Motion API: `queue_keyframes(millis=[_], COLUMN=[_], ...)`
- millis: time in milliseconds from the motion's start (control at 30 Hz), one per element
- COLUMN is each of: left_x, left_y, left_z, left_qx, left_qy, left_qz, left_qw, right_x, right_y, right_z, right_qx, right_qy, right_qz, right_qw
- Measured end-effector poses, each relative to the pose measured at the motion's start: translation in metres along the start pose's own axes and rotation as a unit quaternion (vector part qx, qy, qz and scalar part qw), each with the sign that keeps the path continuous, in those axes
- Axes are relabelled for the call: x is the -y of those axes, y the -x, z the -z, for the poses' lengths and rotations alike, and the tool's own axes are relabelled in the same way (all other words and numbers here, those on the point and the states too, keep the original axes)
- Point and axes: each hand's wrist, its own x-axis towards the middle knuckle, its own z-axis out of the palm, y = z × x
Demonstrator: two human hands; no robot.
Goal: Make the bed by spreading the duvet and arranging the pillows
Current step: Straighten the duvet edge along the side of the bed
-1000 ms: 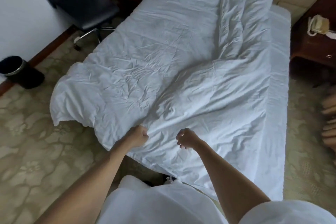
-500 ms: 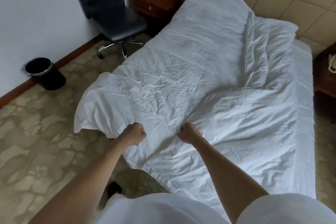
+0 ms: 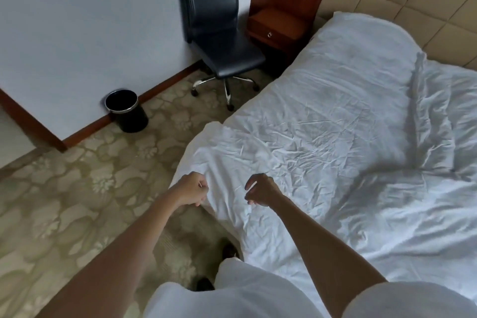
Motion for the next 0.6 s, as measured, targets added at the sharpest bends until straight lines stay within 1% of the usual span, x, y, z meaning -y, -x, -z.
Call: queue_keyframes(millis=[167, 300, 367, 467, 600], left_x=[0.034, 0.058, 0.067, 0.076, 0.088], left_y=[-0.027, -0.062, -0.085, -0.128, -0.186], left_z=[0.050, 0.106, 0.144, 0.209, 0.293], left_qx=[0.009, 0.036, 0.032, 0.006, 0.011], left_qy=[0.022, -0.011, -0.034, -0.054, -0.074], left_qz=[0.013, 0.006, 0.014, 0.008, 0.015], left_qw=[1.000, 0.999, 0.999, 0.998, 0.997], right_x=[0.074, 0.124, 0.158, 0.214, 0.288], right_y=[-0.039, -0.092, -0.125, -0.185, -0.250], right_z=[-0.009, -0.025, -0.030, -0.035, -0.034], right_qx=[0.008, 0.029, 0.037, 0.025, 0.034], right_qy=[-0.004, 0.004, 0.009, -0.016, -0.015], right_qz=[0.026, 0.057, 0.074, 0.090, 0.099], right_qw=[1.000, 0.998, 0.997, 0.995, 0.994])
